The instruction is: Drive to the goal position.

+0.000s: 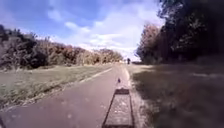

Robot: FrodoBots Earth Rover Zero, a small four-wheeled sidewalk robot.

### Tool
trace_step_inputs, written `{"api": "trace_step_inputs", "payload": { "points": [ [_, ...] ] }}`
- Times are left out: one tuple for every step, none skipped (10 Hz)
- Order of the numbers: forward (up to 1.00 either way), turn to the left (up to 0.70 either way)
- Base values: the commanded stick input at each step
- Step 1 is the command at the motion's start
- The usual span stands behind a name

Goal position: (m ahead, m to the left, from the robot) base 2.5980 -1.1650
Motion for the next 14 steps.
{"api": "trace_step_inputs", "payload": {
  "points": [
    [0.70, 0.00],
    [0.70, 0.00],
    [0.70, 0.00],
    [0.70, 0.00],
    [0.70, 0.00],
    [0.70, 0.00],
    [0.70, -0.03],
    [0.70, -0.11],
    [0.70, -0.20],
    [0.70, -0.28],
    [0.70, -0.31],
    [0.70, -0.08],
    [0.70, 0.00],
    [0.70, 0.00]
  ]
}}
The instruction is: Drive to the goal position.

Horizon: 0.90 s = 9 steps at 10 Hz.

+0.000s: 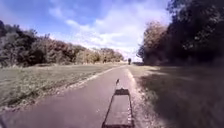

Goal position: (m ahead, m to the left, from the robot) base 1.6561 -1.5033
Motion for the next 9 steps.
{"api": "trace_step_inputs", "payload": {
  "points": [
    [0.28, 0.00],
    [0.18, 0.00],
    [0.68, 0.00],
    [0.25, 0.00],
    [0.00, 0.00],
    [0.00, 0.00],
    [0.24, -0.12],
    [0.52, -0.26],
    [0.70, -0.28]
  ]
}}
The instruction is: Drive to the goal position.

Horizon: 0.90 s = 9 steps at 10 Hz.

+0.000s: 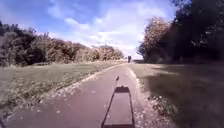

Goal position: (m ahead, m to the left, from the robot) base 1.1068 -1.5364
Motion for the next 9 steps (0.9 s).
{"api": "trace_step_inputs", "payload": {
  "points": [
    [0.70, -0.08],
    [0.70, 0.00],
    [0.70, 0.00],
    [0.70, 0.00],
    [0.70, -0.28],
    [0.70, -0.21],
    [0.70, -0.14],
    [0.70, -0.07],
    [0.70, -0.10]
  ]
}}
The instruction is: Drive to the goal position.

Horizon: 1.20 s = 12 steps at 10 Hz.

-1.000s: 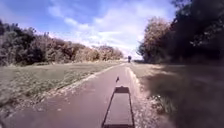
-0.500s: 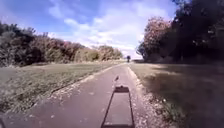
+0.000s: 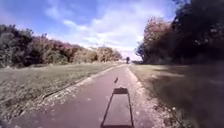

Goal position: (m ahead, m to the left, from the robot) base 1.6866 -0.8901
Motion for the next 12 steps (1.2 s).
{"api": "trace_step_inputs", "payload": {
  "points": [
    [0.70, -0.26],
    [0.70, -0.31],
    [0.70, -0.22],
    [0.70, -0.13],
    [0.70, -0.06],
    [0.70, 0.00],
    [0.70, -0.06],
    [0.70, -0.16],
    [0.70, -0.29],
    [0.70, -0.23],
    [0.70, -0.03],
    [0.70, 0.00]
  ]
}}
